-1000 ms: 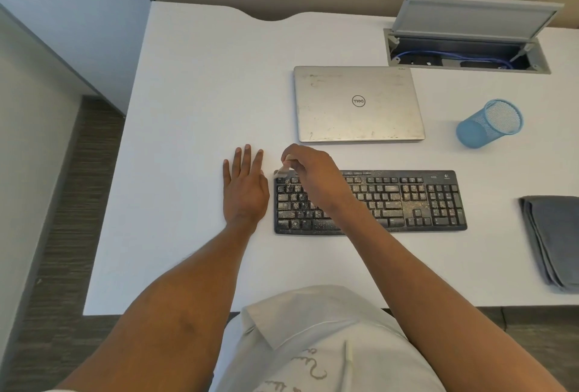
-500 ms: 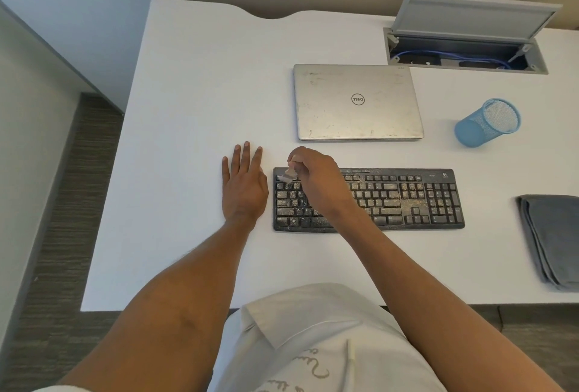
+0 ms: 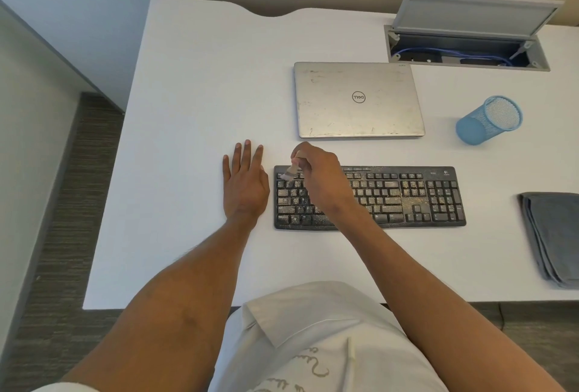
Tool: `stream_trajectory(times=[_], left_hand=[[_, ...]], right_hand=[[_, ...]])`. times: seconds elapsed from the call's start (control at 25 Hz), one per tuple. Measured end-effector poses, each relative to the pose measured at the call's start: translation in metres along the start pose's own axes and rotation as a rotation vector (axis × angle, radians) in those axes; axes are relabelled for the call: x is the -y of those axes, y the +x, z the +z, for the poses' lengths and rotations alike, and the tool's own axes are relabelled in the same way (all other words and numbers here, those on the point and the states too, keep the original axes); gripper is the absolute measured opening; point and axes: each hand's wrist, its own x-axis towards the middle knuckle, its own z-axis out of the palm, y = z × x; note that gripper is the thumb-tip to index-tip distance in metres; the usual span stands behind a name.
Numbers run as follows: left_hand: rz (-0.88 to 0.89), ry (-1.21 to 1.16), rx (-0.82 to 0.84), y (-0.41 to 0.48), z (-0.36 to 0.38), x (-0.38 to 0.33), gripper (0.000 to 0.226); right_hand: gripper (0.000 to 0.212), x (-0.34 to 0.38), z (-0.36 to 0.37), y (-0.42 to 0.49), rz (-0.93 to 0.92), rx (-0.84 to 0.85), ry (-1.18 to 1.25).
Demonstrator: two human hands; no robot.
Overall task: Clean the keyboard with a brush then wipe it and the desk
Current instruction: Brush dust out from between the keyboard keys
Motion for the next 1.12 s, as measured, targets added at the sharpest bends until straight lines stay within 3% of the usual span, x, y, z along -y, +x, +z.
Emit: stream_trajectory(times=[0.16,0.36,0.56,0.92,1.12], left_hand=[[0.000,-0.011,-0.008,0.000,0.000,0.000,0.058],[0.005,-0.014,-0.016,0.000,0.001,0.000,0.057],[0.005,-0.022,-0.017,-0.001,0.000,0.000,0.057],[0.005,-0.014,-0.010,-0.001,0.001,0.001,0.057],[0.005,-0.017,-0.017,-0.001,0.002,0.001,0.057]], right_hand=[[0.016,0.002,-0.007,0.003,0.025,-0.080,0.026],[0.019,-0.008,-0.001,0.003,0.023,-0.010,-0.115],[0.015,0.001,-0.012,0.005,0.074,-0.068,0.034],[0.019,-0.002,-0.011,0.004,0.002,0.015,-0.061],[0.015,-0.001,-0.018,0.006,0.116,-0.024,-0.063]])
